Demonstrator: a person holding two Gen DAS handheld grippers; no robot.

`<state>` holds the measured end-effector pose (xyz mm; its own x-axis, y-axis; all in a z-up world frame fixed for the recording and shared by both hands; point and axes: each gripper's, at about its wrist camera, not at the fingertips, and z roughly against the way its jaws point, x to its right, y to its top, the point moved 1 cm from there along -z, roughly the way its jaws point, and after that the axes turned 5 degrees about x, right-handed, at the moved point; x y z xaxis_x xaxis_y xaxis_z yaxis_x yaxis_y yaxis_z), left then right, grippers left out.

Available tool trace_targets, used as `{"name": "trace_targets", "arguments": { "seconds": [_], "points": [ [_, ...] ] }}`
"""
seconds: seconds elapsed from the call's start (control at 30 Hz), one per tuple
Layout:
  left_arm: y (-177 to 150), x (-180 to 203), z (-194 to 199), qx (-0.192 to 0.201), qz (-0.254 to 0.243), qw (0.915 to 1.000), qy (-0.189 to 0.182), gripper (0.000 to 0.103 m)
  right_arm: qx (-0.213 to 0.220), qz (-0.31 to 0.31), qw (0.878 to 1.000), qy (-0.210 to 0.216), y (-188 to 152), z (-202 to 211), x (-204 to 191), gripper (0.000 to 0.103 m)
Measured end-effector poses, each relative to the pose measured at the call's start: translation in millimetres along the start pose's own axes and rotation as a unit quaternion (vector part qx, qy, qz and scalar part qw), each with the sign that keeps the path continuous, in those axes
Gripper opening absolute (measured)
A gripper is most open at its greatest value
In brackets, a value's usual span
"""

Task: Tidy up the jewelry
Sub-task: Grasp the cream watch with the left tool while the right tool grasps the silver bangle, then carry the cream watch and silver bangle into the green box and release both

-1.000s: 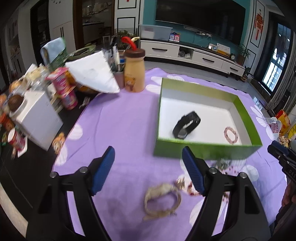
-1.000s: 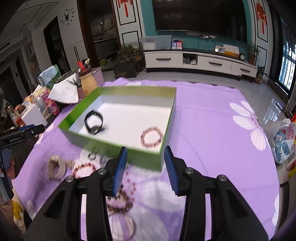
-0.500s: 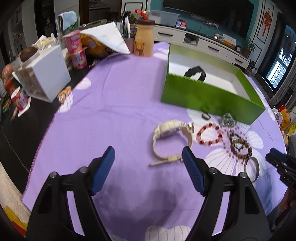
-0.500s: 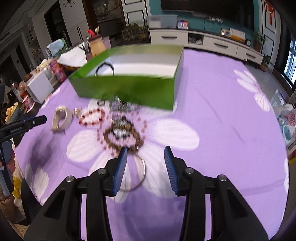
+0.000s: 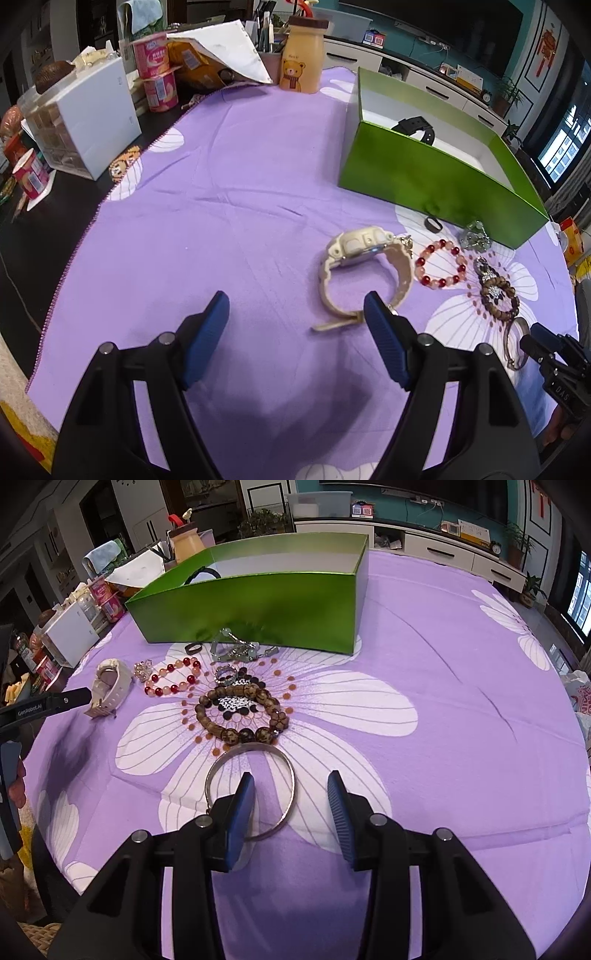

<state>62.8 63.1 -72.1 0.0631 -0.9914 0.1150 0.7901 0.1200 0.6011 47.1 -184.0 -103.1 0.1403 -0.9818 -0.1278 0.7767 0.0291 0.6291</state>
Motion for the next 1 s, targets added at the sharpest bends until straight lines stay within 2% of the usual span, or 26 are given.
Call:
{"name": "trace_targets", "arguments": {
  "seconds": [0.1,0.23,0.27,0.4,0.47,0.63,1.0],
  "points": [
    [3.3,4.0,-6.8,-0.003,-0.008,1.0,0.002,0.073,0.002,0.015,1.0,-0.005,1.3,-3.2,-6.1,0.039],
    [6.3,8.0,-14.7,-0.009,-0.014,0.9999,0.0,0.046,0.007,0.041,0.999,-0.019,3.6,-7.4,-15.1,0.03],
    [6.5,8.9,-16.6,-0.01,-0.017,0.9998,0.0,0.044,0.008,0.05,0.998,-0.024,4.2,-8.8,-17.6,0.026],
    [6.2,15.4,-20.9,-0.011,-0.027,0.9995,-0.011,0.025,0.012,0.064,0.998,-0.026,6.5,-11.8,-23.2,0.011],
    [6.0,18.6,-22.7,-0.014,-0.034,0.9992,-0.018,0.016,0.014,0.066,0.997,-0.026,7.8,-13.2,-24.6,0.008],
    [6.4,19.9,-24.9,-0.013,-0.03,0.9991,-0.026,0.011,0.016,0.063,0.998,-0.022,9.6,-14.7,-24.6,0.003],
    [2.5,17.8,-8.0,-0.01,-0.008,0.9986,-0.052,0.01,0.029,0.062,0.997,-0.019,14.6,0.1,-29.9,0.003]
  ]
}}
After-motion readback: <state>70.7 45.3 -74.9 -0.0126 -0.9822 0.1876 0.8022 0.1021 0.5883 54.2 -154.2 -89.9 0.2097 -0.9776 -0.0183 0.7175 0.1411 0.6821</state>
